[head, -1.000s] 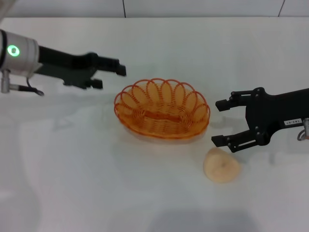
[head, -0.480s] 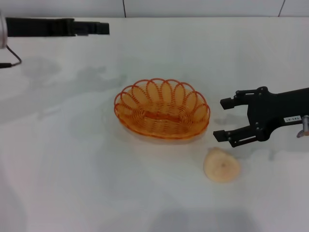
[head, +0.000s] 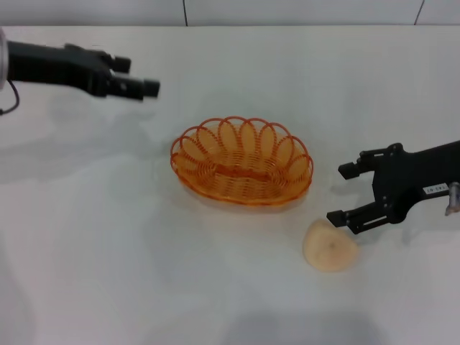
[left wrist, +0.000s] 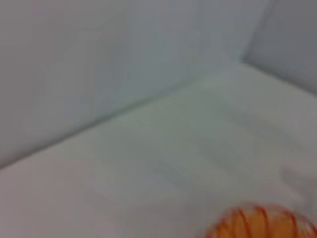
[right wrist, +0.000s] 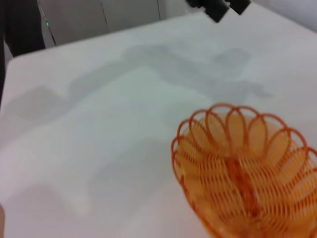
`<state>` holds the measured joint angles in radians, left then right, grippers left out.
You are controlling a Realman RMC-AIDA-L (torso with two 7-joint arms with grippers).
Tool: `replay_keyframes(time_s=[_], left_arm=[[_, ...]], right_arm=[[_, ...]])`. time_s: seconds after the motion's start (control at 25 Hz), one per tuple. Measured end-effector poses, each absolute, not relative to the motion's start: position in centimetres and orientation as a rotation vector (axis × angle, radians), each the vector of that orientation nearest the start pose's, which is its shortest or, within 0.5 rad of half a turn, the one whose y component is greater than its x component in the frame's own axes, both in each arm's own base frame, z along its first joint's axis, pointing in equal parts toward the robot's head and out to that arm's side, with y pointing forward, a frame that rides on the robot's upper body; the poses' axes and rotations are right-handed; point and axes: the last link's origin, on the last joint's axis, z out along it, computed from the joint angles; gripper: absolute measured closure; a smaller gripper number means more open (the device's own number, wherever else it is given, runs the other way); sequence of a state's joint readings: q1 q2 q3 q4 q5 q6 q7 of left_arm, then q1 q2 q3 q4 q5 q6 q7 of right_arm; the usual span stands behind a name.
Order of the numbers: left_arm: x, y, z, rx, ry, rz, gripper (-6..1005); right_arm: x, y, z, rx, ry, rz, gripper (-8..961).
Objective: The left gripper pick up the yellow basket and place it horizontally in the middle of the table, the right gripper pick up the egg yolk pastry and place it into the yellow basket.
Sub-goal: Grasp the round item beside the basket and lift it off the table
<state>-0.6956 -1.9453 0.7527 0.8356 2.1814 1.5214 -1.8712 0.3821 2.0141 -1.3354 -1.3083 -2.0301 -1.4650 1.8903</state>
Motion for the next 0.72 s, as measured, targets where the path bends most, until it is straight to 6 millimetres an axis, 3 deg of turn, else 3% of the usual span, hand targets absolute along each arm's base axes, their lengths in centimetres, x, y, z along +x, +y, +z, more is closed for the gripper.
replay_keyframes(time_s=[0.32, 0.72], left_arm=[[-20.9, 38.3, 4.4, -2.883, -0.548, -0.077, 111], [-20.5, 37.9, 3.5, -2.913, -0.499, -0.078, 112]], right_arm=[[20.3, 31.5, 0.2, -2.928, 0.475, 0.017, 85], [20.4, 31.4, -1.3, -2.934, 0.475, -0.024, 91]])
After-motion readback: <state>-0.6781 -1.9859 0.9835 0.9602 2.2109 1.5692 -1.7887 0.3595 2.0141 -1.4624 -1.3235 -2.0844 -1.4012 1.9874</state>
